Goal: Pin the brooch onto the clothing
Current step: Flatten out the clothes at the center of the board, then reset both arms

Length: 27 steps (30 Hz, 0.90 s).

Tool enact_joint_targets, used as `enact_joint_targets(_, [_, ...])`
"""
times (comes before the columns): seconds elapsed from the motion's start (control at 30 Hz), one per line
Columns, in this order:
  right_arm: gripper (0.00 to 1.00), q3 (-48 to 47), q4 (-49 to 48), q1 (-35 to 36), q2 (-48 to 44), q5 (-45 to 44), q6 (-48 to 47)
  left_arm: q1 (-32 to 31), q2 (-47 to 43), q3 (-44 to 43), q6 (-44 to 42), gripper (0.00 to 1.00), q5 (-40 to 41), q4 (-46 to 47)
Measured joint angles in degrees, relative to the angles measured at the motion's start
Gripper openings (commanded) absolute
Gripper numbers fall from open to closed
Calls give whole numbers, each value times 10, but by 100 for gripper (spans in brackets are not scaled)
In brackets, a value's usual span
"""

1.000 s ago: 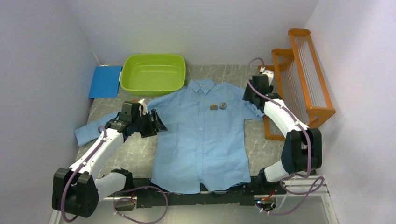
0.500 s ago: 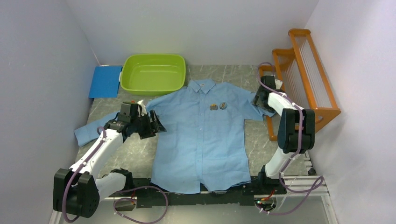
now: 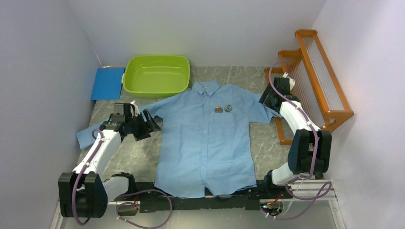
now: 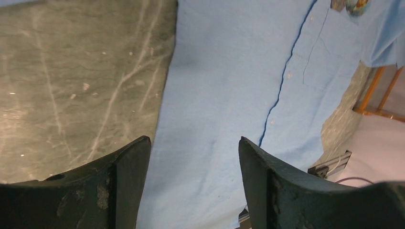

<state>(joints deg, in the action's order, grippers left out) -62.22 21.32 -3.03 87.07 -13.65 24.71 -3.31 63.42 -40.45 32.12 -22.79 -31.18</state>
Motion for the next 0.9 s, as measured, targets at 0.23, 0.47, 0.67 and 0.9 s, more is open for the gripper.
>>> enact_joint_targets(0.23, [80,53,-5,45,-7,130,2,76,12,-29,0,73,2,-9])
enact_joint_targets(0.47, [92,108,-22,132,-52,211,-5,135,32,-37,1,73,-3,-7])
enact_joint_targets(0.67, [100,205,-56,158,-133,235,-5,137,15,-31,-2,74,-9,5])
enact_joint_targets(0.9, [100,287,-89,156,-269,214,-8,138,-82,3,1,80,-4,54])
